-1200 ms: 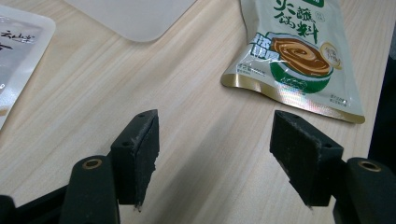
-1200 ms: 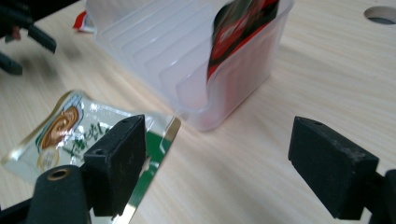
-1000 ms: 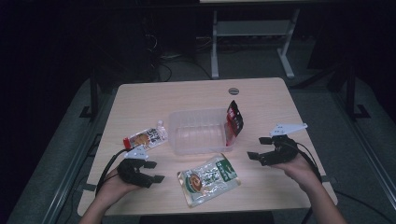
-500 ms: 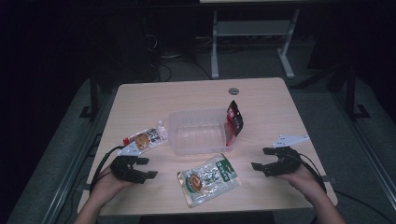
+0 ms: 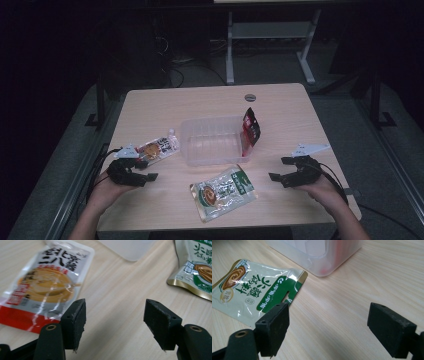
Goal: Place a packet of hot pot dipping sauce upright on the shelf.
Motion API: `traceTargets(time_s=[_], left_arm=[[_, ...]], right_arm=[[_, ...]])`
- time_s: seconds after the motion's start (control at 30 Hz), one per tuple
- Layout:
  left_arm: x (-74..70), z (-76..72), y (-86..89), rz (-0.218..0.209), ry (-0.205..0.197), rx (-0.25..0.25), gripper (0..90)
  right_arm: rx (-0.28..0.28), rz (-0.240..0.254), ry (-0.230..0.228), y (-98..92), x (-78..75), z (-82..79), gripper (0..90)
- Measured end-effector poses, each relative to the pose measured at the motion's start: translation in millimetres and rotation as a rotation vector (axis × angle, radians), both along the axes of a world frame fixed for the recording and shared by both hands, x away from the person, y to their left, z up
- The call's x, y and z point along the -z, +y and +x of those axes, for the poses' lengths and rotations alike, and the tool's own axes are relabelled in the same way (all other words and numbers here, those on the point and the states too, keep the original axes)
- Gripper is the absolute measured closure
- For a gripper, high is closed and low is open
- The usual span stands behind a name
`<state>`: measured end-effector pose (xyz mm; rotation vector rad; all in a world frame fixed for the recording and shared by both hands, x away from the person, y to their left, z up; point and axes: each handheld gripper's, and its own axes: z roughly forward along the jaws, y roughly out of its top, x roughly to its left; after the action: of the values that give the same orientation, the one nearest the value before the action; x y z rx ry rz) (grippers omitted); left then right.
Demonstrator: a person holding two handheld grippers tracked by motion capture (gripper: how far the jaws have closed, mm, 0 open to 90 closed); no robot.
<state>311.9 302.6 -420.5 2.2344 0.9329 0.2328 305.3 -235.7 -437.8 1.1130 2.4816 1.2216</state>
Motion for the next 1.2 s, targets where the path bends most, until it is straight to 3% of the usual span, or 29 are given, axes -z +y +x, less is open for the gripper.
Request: traceTargets(time_s=[0.2,0.37,0.47,0.83,1.2], left_arm=[[-7.8,7.3,8.9,-0.018,-0.011,-0.035,47.2],[-14.0,22.1,10.9,-0.016,-0.011,-0.084,74.2],[-15.9,31.6,11.0,0.017,-0.013,-0.105,89.6],[-12.7,63.7,7.8,0.044,-0.027,-0.150,90.0],[4.1,103.2,-4.1,0.079,-0.012,-0.193,90.0]], right_arm=[[0.002,0.002,0.002,1.9,-0.6,1.2,17.3],[0.006,0.003,-0.002,1.8,-1.8,1.1,17.3],[0.006,0.002,-0.004,1.4,-1.5,1.2,17.4],[0.001,0.002,-0.001,2.4,-1.3,2.6,17.4],[0.003,0.008,0.000,0.7,-1.4,2.6,17.5]])
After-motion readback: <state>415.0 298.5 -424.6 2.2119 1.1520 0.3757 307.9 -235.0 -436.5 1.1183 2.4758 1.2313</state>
